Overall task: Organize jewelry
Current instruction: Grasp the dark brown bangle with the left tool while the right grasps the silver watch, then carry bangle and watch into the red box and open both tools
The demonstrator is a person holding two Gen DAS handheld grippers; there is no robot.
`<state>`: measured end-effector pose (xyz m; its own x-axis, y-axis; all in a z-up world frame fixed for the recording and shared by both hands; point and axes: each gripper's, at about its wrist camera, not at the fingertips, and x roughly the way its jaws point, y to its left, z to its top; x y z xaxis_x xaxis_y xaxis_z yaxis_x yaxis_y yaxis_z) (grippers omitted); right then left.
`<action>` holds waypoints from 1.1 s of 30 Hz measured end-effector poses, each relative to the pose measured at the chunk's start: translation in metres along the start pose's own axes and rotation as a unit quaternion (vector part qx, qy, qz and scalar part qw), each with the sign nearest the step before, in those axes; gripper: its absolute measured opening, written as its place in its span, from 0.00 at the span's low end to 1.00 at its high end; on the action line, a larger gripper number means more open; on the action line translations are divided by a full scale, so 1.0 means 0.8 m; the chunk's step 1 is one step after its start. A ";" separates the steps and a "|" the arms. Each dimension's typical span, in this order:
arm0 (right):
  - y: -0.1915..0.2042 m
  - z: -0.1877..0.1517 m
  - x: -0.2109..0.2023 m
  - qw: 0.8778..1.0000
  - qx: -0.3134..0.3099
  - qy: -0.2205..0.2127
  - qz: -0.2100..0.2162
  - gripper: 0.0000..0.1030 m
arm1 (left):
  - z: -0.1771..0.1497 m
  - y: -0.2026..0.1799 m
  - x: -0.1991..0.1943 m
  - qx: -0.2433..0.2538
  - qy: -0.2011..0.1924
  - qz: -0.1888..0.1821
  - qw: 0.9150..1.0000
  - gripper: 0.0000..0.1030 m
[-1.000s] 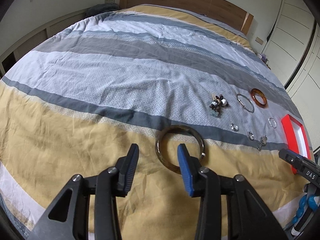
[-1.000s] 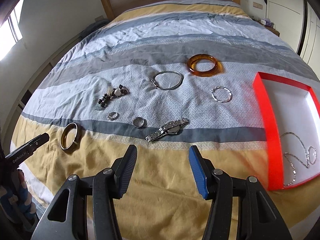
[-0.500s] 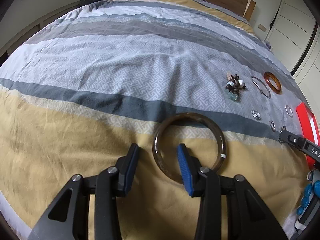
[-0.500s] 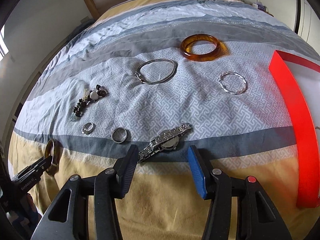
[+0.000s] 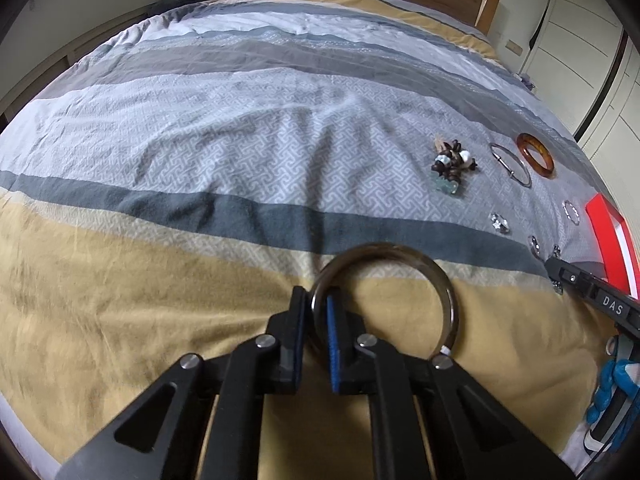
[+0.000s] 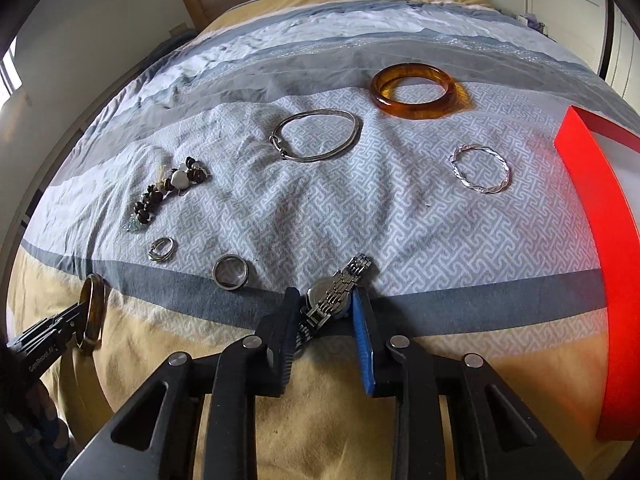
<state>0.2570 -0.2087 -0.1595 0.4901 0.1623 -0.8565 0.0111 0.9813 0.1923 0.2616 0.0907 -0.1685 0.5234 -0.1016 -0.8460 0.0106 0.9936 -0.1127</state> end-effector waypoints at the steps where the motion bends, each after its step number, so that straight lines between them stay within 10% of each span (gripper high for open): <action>1: -0.001 -0.001 -0.002 1.000 -0.002 -0.001 0.003 0.26 | 0.000 0.000 -0.002 -0.003 0.001 0.000 1.000 0.08; 20: -0.017 -0.021 -0.124 0.996 -0.026 -0.061 0.056 0.25 | -0.008 -0.044 -0.098 -0.006 -0.029 -0.005 1.000 0.08; 33: -0.115 -0.033 -0.231 0.993 -0.015 -0.112 0.024 0.25 | -0.005 -0.201 -0.145 0.050 -0.038 -0.079 0.995 0.08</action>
<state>0.1423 -0.3259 -0.0318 0.6712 0.1852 -0.7178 -0.0417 0.9762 0.2128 0.1958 -0.0578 -0.0541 0.5713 -0.2560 -0.7798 0.1808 0.9660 -0.1847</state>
